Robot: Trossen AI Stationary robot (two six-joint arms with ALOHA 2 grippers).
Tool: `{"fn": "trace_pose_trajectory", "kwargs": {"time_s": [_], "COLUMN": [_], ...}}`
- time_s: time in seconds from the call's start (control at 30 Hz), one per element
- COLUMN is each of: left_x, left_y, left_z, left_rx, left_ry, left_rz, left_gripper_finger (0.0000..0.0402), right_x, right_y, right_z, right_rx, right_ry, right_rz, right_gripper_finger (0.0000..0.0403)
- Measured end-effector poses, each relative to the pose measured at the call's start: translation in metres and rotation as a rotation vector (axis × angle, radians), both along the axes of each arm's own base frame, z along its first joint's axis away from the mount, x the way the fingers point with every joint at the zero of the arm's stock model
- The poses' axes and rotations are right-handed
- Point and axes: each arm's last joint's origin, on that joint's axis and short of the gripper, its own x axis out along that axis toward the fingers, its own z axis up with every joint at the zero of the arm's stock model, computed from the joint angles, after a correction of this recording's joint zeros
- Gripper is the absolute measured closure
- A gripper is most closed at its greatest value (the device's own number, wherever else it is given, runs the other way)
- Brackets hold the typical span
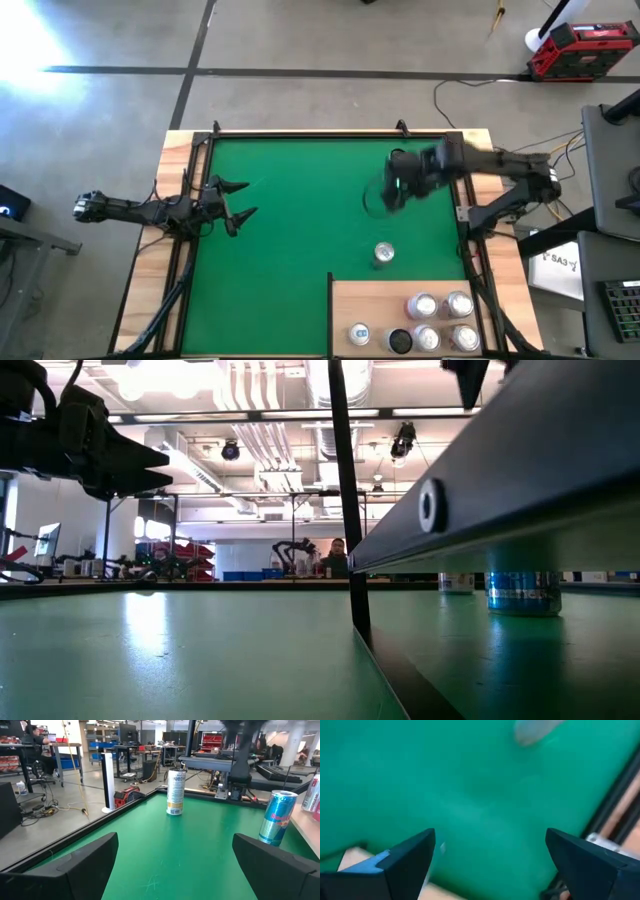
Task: Place canned beverage on shelf
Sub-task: Put the white-yellow soda can aligned with the white-yellow soda can on the shelf
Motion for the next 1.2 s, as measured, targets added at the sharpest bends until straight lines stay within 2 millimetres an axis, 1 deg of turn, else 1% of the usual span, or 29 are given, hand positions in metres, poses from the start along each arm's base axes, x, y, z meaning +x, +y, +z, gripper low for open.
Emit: {"fn": "trace_pose_trajectory", "kwargs": {"time_s": [0.13, 0.3, 0.47, 0.57, 0.63, 0.73, 0.97, 1.2], "left_x": [0.000, 0.000, 0.000, 0.000, 0.000, 0.000, 0.000, 0.000], "left_y": [0.000, 0.000, 0.000, 0.000, 0.000, 0.000, 0.000, 0.000], "left_z": [0.000, 0.000, 0.000, 0.000, 0.000, 0.000, 0.000, 0.000], "left_rx": [0.000, 0.000, 0.000, 0.000, 0.000, 0.000, 0.000, 0.000], "left_ry": [0.000, 0.000, 0.000, 0.000, 0.001, 0.000, 0.000, 0.000], "left_rz": [0.000, 0.000, 0.000, 0.000, 0.000, 0.000, 0.000, 0.000], "left_gripper_finger": [0.0024, 0.0024, 0.0024, 0.0024, 0.0024, 0.0024, 0.0024, 0.0024], "right_x": [-0.009, -0.008, -0.007, -0.006, -0.007, -0.005, 0.004, 0.009], "right_y": [-0.047, -0.097, -0.135, -0.152, -0.162, -0.169, -0.176, -0.182], "right_z": [0.001, -0.014, -0.034, -0.045, -0.050, -0.056, -0.063, -0.071], "right_rx": [0.000, 0.064, 0.180, 0.209, 0.219, 0.229, 0.191, 0.181], "right_ry": [0.014, 0.066, 0.084, 0.104, 0.115, 0.121, 0.087, 0.112], "right_rz": [-0.049, -0.035, 0.076, 0.094, 0.095, 0.106, 0.105, 0.086], "right_gripper_finger": [0.0032, 0.0032, 0.0032, 0.0033, 0.0033, 0.0033, 0.0033, 0.0033]}}
